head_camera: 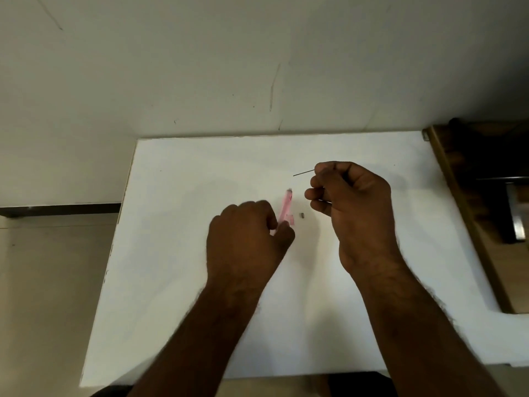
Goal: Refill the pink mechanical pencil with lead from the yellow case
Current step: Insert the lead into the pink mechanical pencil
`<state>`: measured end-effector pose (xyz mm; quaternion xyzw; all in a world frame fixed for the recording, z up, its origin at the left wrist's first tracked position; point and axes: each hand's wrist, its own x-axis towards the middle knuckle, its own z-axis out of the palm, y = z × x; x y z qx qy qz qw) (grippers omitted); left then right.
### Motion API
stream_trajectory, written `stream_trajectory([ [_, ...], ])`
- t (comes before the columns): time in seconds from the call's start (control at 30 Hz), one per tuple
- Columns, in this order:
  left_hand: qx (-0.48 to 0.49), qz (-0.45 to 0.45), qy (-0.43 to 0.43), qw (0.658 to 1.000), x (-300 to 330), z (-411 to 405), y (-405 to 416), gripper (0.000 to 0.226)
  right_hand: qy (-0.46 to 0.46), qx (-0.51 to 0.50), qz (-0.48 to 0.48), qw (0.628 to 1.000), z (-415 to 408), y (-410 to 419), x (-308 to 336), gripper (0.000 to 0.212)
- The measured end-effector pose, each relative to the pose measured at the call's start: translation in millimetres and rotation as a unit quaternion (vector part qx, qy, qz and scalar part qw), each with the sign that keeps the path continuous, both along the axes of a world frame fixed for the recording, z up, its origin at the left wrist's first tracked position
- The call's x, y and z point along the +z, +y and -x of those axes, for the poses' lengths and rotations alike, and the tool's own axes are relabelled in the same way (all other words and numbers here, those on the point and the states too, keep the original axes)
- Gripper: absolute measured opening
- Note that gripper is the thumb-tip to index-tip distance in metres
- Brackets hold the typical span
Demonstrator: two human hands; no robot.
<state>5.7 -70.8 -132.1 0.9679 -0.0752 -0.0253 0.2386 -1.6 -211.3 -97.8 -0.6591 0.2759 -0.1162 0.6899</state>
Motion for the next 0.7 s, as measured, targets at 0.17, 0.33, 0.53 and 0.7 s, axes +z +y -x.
stream_trajectory([
  [0.17,0.023,0.098,-0.068,0.993,17,-5,18,0.022,-0.016,-0.009,-0.119,0.993,-3,1,6,0.013],
  [0.33,-0.024,0.139,-0.092,0.986,16,-7,40,0.013,-0.023,0.032,-0.218,0.975,-2,14,8,0.011],
  [0.53,-0.013,0.167,-0.100,0.981,17,-13,49,0.023,-0.026,0.027,-0.263,0.964,-2,20,9,0.011],
  [0.7,-0.025,0.167,-0.117,0.979,17,-17,47,0.014,-0.026,0.049,-0.250,0.967,-2,23,5,0.012],
])
